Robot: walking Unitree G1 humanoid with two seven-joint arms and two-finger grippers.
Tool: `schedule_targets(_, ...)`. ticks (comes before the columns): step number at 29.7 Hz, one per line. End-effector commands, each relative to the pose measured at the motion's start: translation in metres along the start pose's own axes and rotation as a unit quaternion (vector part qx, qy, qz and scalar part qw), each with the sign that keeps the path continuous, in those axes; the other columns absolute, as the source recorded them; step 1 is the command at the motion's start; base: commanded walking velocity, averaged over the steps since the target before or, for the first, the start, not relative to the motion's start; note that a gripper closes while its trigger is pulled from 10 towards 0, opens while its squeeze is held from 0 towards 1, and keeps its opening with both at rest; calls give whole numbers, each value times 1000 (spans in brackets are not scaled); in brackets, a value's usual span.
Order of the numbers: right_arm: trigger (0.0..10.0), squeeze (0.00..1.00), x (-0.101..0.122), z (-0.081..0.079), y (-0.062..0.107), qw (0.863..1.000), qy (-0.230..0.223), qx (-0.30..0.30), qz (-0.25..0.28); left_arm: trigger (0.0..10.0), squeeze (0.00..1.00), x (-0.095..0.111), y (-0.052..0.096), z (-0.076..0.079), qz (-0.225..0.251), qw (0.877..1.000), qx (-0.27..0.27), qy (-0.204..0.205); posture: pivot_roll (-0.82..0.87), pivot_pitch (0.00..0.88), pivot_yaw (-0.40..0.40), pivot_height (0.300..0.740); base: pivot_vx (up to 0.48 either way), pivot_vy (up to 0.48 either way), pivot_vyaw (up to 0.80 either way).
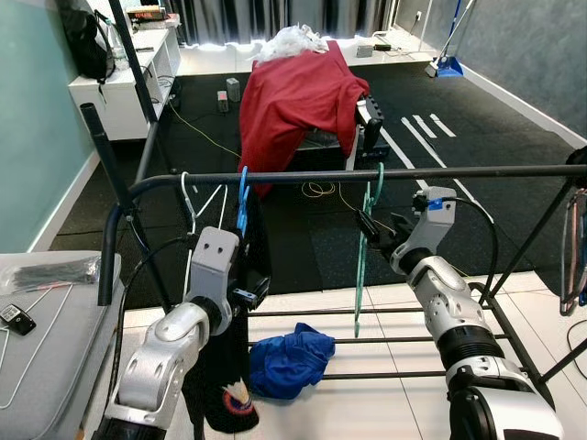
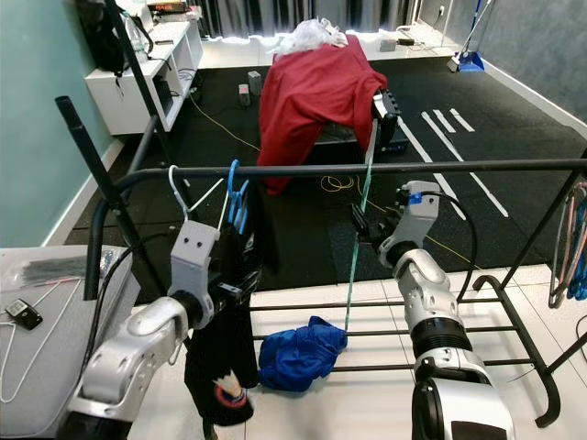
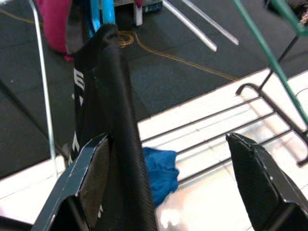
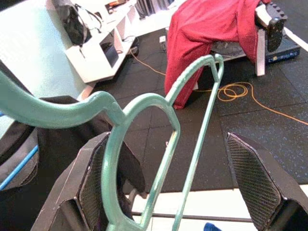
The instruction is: Hang hanger
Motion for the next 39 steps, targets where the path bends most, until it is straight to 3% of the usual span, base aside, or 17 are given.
schedule_targets(1,10000,0,-3,-2,-1,1000,-2,2,-10,10000,1000,6,9,-6,29,1000,8,9,-68,43,2,740,0,0,0)
schedule_targets(4,10000,0,-2,-2,-2,1000,-2,3,-10,10000,1000,14,15,-12,62,998,22,11,-66,43,-1,740,0,0,0)
schedule_targets(5,10000,0,-2,-2,-2,1000,-2,3,-10,10000,1000,24,21,-25,95,993,68,11,-70,44,-2,740,0,0,0)
schedule_targets(6,10000,0,-2,-2,-2,1000,-2,3,-10,10000,1000,24,21,-25,95,993,68,11,-70,44,-2,740,0,0,0)
schedule_targets(8,10000,0,-2,-1,-2,1000,-2,3,-12,10000,1000,34,35,-47,132,981,141,12,-63,44,-8,740,0,0,0)
schedule_targets(9,10000,0,-2,-1,-1,1000,-2,2,-12,10000,1000,35,41,-49,137,978,155,12,-61,43,-9,740,0,0,0)
schedule_targets(17,10000,0,-2,0,-2,1000,-2,2,-14,10000,1000,28,52,-36,134,980,146,29,-51,43,-11,740,0,0,0)
schedule_targets(18,10000,0,-1,0,-2,1000,-2,2,-13,10000,0,23,54,-33,127,979,154,36,-50,41,-12,740,0,0,0)
schedule_targets(23,10000,0,3,0,-3,1000,2,1,-1,10000,0,18,51,-31,118,978,169,35,-52,32,-13,740,0,0,0)
schedule_targets(29,10000,0,6,3,0,1000,3,-5,12,10000,0,17,46,-39,107,976,190,28,-56,24,-8,740,0,0,0)
schedule_targets(39,10000,0,21,16,7,997,33,-48,59,10000,0,28,38,-56,121,972,201,14,-66,0,-9,740,-349,0,0)
Point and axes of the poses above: a point about 5 cm out from each wrist's last joint towards the gripper, its own y axis pointing back from the gripper into the wrist, its own x axis along the axis of the wrist's last joint, z = x × y, the point moved 3 cm from there along -y, pointing out of the wrist towards the gripper, and after that the axes turned 8 degrees about -y, right-handed, at the moved point
